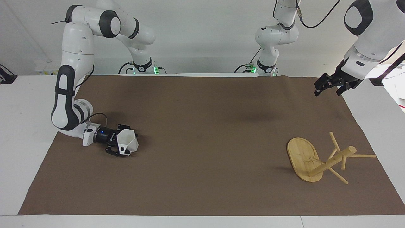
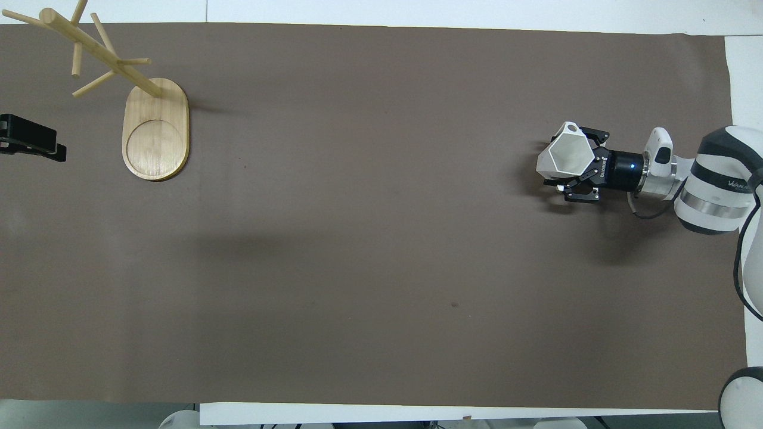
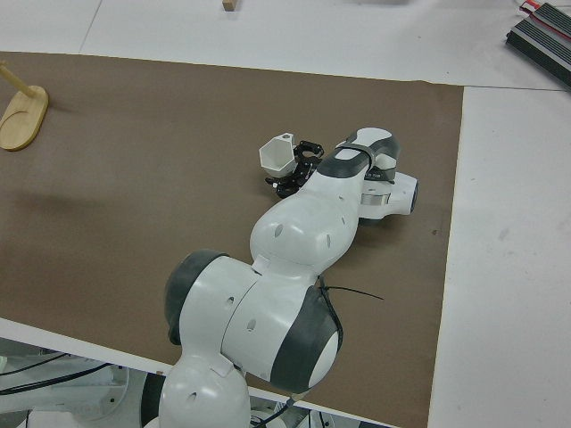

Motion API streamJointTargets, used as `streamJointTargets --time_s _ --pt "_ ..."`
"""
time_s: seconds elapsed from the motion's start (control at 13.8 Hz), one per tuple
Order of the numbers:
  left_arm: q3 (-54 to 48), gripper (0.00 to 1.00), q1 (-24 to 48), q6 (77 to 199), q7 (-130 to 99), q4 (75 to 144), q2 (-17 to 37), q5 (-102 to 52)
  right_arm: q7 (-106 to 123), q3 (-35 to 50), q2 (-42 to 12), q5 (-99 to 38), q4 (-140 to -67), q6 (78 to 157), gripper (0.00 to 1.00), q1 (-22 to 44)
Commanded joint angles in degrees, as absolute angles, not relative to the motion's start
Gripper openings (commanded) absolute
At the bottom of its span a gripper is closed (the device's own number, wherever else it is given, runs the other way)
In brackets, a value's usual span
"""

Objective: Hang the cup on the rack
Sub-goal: 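Lift the cup with the right gripper while the left gripper approaches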

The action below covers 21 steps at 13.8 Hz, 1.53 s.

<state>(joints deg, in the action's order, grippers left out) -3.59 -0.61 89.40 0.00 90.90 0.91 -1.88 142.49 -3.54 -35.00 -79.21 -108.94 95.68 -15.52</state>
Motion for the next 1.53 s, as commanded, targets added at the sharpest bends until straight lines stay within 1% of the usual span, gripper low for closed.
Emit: streamJointTargets --time_s 0.0,0.07,0.22,0.36,0.51,0.58,0.65,0.8,0.95,1.02,1.24,1.31,1.45 --pt "-3.6 1.00 -1.0 89.1 0.0 91.2 0.4 -2.4 143.2 -3.5 -33.7 -79.8 -108.7 96.4 0.31 -14.3" --pt "-3.6 1.00 -1.0 89.3 -0.2 91.2 0.4 -2.4 142.7 -3.5 -31.3 -79.8 -108.6 96.8 0.24 -12.2" --pt "-3.8 1.00 -0.2 88.3 -0.2 91.3 0.3 -2.4 136.8 -3.5 -27.5 -79.3 -108.2 100.1 0.24 -8.5" --pt "-4.0 1.00 0.3 84.7 0.0 91.8 -0.2 -2.3 129.8 -3.4 -26.0 -80.3 -107.9 101.5 0.24 -3.2" --pt "-4.0 1.00 2.5 85.3 -1.0 91.8 -0.2 -2.5 123.0 -3.4 -25.2 -82.0 -105.9 102.0 0.25 2.0" --pt "-4.0 1.00 5.4 85.7 -5.0 91.9 -0.3 -2.5 120.7 -3.4 -24.8 -83.9 -105.6 103.8 0.25 4.6" --pt "-4.1 1.00 8.4 87.9 -12.1 92.3 -0.3 -2.6 120.2 -3.4 -24.0 -85.3 -105.6 107.0 0.27 6.9" --pt "-4.0 1.00 15.9 94.0 -23.5 93.6 -0.4 -3.9 118.9 -3.3 -23.5 -87.6 -105.1 111.8 0.27 11.3" --pt "-4.1 1.00 21.7 100.4 -34.0 92.8 0.9 -4.7 116.7 -3.3 -21.8 -90.2 -104.8 117.4 0.27 16.6" --pt "-4.0 1.00 24.4 103.3 -37.6 91.6 2.8 -6.3 115.8 -3.3 -20.1 -90.3 -105.1 121.3 0.27 19.3" --pt "-3.9 1.00 30.1 103.8 -47.4 80.2 13.3 -7.4 113.0 -3.3 -17.3 -90.3 -105.9 127.5 0.28 24.2" --pt "-3.9 1.00 31.5 103.6 -48.5 77.7 15.6 -7.2 112.8 -3.3 -16.7 -90.3 -106.2 128.9 0.28 25.2" --pt "-4.0 1.00 31.8 103.9 -48.5 77.6 16.3 -7.3 113.0 -3.3 -16.4 -90.3 -106.8 129.1 0.28 25.5"
